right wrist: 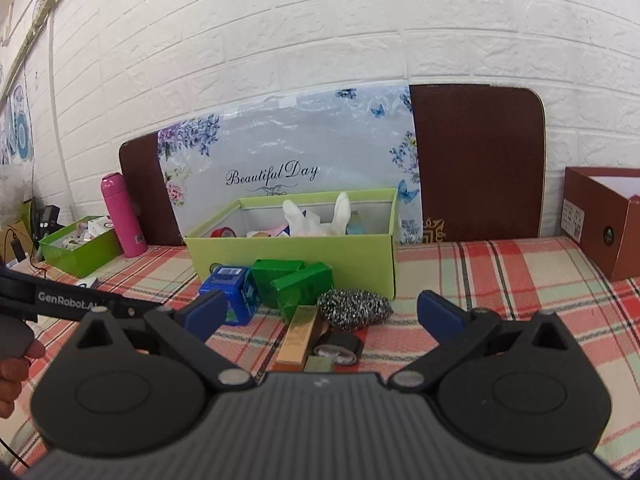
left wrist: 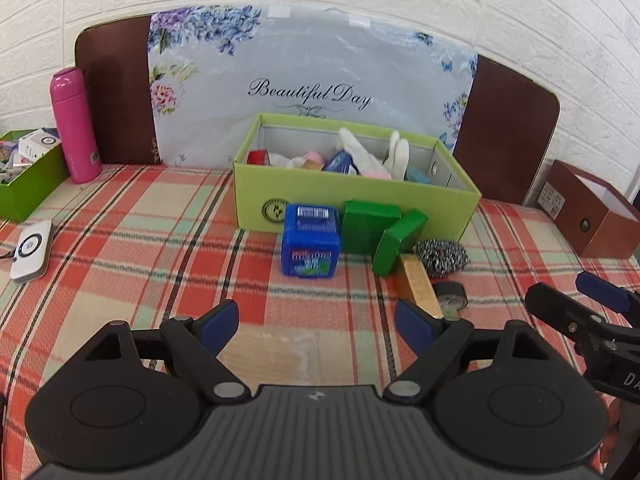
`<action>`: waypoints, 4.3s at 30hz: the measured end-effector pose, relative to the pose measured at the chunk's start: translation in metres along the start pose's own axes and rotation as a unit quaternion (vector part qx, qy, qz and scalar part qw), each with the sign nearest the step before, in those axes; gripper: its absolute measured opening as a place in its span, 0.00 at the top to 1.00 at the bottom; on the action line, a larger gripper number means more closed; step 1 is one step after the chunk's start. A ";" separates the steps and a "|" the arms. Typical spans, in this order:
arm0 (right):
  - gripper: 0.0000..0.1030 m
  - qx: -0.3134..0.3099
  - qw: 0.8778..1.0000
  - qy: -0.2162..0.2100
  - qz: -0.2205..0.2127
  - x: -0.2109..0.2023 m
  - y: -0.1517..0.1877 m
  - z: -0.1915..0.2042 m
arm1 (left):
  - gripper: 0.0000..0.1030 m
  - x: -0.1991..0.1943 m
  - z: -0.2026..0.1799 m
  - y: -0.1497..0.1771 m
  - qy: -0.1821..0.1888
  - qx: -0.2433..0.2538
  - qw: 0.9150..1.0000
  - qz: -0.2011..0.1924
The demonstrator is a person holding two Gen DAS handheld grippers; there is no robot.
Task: Organize objects
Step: 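Move both grippers back from the green box to the table, then grasp the olive-green small box with the right gripper while the left gripper approaches the swab bag, then grasp the bag of cotton swabs with the left gripper, then carry the swab bag and olive box into the green box and release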
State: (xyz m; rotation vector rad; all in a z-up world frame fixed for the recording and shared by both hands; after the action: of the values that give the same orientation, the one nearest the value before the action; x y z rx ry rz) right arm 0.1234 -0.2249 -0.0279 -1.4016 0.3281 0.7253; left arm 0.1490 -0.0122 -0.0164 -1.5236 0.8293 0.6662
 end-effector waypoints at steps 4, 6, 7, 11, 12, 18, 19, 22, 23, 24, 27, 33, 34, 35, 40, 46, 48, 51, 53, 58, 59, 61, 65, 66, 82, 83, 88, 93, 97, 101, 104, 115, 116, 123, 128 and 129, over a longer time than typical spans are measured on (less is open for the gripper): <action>0.00 0.013 1.000 -0.001 0.011 -0.001 0.012 -0.001 | 0.15 0.004 -0.001 0.010 -0.003 0.000 1.000 0.012; 0.00 0.016 1.000 0.000 0.013 -0.002 0.016 -0.002 | 0.14 0.006 -0.001 0.013 -0.007 0.001 1.000 0.016; 0.00 0.018 1.000 0.000 0.015 -0.002 0.018 -0.002 | 0.15 0.006 -0.001 0.015 -0.007 0.001 1.000 0.017; 0.00 0.025 0.999 0.000 0.024 -0.002 0.025 -0.001 | 0.14 0.007 0.000 0.022 -0.009 0.002 1.000 0.023; 0.00 0.025 0.999 0.000 0.027 -0.001 0.028 0.000 | 0.14 0.008 0.001 0.024 -0.011 0.002 1.000 0.025; 0.00 0.005 0.998 0.007 0.060 0.014 0.047 0.008 | 0.14 0.018 0.026 0.047 -0.024 -0.009 0.999 0.048; 0.00 -0.002 0.997 0.011 0.070 0.019 0.052 0.010 | 0.15 0.020 0.031 0.051 -0.020 -0.008 0.999 0.050; 0.00 -0.017 0.996 0.014 0.092 0.031 0.064 0.018 | 0.15 0.023 0.043 0.047 -0.001 0.012 0.999 0.037; 0.00 -0.019 0.995 0.012 0.095 0.033 0.066 0.020 | 0.15 0.024 0.046 0.042 0.003 0.022 0.999 0.034; 0.00 -0.020 0.995 0.009 0.098 0.035 0.067 0.022 | 0.14 0.026 0.049 0.036 0.007 0.029 0.999 0.031; 0.00 -0.022 0.995 0.006 0.102 0.037 0.069 0.027 | 0.14 0.037 0.049 0.006 0.035 0.058 0.998 0.017; 0.00 -0.025 0.994 0.012 0.107 0.036 0.071 0.027 | 0.15 0.086 0.036 -0.031 0.085 0.088 0.991 0.049; 0.00 -0.024 0.994 0.014 0.108 0.036 0.072 0.026 | 0.15 0.094 0.034 -0.030 0.089 0.090 0.990 0.060; 0.00 -0.023 0.994 0.016 0.108 0.036 0.072 0.025 | 0.15 0.103 0.035 -0.026 0.094 0.092 0.988 0.079; 0.00 -0.024 0.993 0.021 0.112 0.041 0.071 0.017 | 0.15 0.089 0.026 0.018 0.079 0.159 0.980 0.092; 0.00 -0.019 0.992 0.033 0.116 0.073 0.062 0.014 | 0.14 0.048 0.016 0.077 0.082 0.171 0.979 0.076; 0.07 -0.023 0.992 0.043 0.118 0.085 0.059 0.012 | 0.14 0.044 0.012 0.082 0.083 0.162 0.981 0.072; 0.46 -0.024 0.990 0.059 0.130 0.094 0.060 0.008 | 0.16 0.047 0.002 0.083 0.066 0.157 0.983 0.072; 0.74 -0.020 0.990 0.057 0.127 0.085 0.063 0.006 | 0.25 0.048 -0.007 0.082 0.059 0.166 0.982 0.071; 0.78 -0.021 0.987 0.047 0.150 0.055 0.081 0.003 | 0.71 0.045 -0.023 0.082 0.051 0.167 0.982 0.070; 0.78 -0.022 0.987 0.046 0.153 0.048 0.085 0.004 | 0.71 0.047 -0.022 0.080 0.037 0.143 0.986 0.081; 0.78 -0.023 0.987 0.046 0.155 0.036 0.094 0.005 | 0.71 0.046 -0.019 0.075 0.019 0.101 0.991 0.091; 0.76 -0.016 0.987 0.023 0.158 0.021 0.106 0.008 | 0.55 0.028 -0.006 0.068 0.029 0.062 0.995 0.071; 0.73 -0.015 0.987 0.019 0.158 0.019 0.107 0.009 | 0.37 0.023 -0.003 0.067 0.043 0.068 0.995 0.067; 0.50 -0.023 0.987 0.015 0.157 0.024 0.107 0.019 | 0.63 0.026 -0.014 0.111 0.069 0.187 0.974 0.108; 0.50 -0.021 0.987 0.016 0.158 0.026 0.106 0.020 | 0.63 0.027 -0.014 0.110 0.051 0.149 0.981 0.111; 0.50 -0.032 0.988 0.019 0.152 0.027 0.100 0.027 | 0.54 0.036 -0.014 0.092 0.018 0.041 0.995 0.089; 0.50 -0.039 0.987 0.020 0.152 0.028 0.099 0.025 | 0.32 0.018 -0.005 0.099 0.056 0.071 0.990 0.107; 0.50 -0.036 0.987 0.020 0.155 0.032 0.098 0.026 | 0.32 0.016 -0.006 0.106 0.068 0.094 0.986 0.120; 0.51 -0.045 0.986 0.033 0.155 0.029 0.100 0.024 | 0.52 0.023 -0.018 0.108 0.069 0.127 0.982 0.117; 0.57 -0.038 0.985 0.044 0.162 0.035 0.101 0.017 | 0.44 0.031 -0.019 0.103 0.066 0.117 0.985 0.111; 0.79 -0.040 0.992 0.011 0.121 0.025 0.056 0.021 | 0.77 0.021 -0.008 0.046 0.094 0.073 0.991 0.068; 0.79 -0.042 0.993 0.007 0.110 0.022 0.047 0.022 | 0.77 0.017 -0.006 0.037 0.095 0.069 0.991 0.058; 0.78 -0.068 0.997 -0.001 0.034 0.016 -0.034 0.028 | 0.77 -0.013 -0.002 -0.037 0.093 0.066 0.993 -0.018; 0.78 -0.083 0.996 0.020 0.002 0.034 -0.080 0.025 | 0.77 -0.010 -0.001 -0.090 0.093 0.050 0.994 -0.041; 0.78 -0.081 0.997 0.020 0.002 0.040 -0.087 0.024 | 0.77 -0.007 0.000 -0.100 0.099 0.045 0.993 -0.041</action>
State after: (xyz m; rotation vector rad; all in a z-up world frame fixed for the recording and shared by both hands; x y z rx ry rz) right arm 0.2038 -0.1917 0.0192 -1.5709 0.3079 0.7405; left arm 0.2262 -0.0083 0.0477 -1.5494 0.9270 0.4163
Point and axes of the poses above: each gripper's, at about its wrist camera, not at the fingertips, and x roughly the way its jaws point, z to its left, y to its underside, the point moved 9 cm from there along x, roughly the way its jaws point, and after that the axes turned 15 degrees about z, right-handed, at the moved point
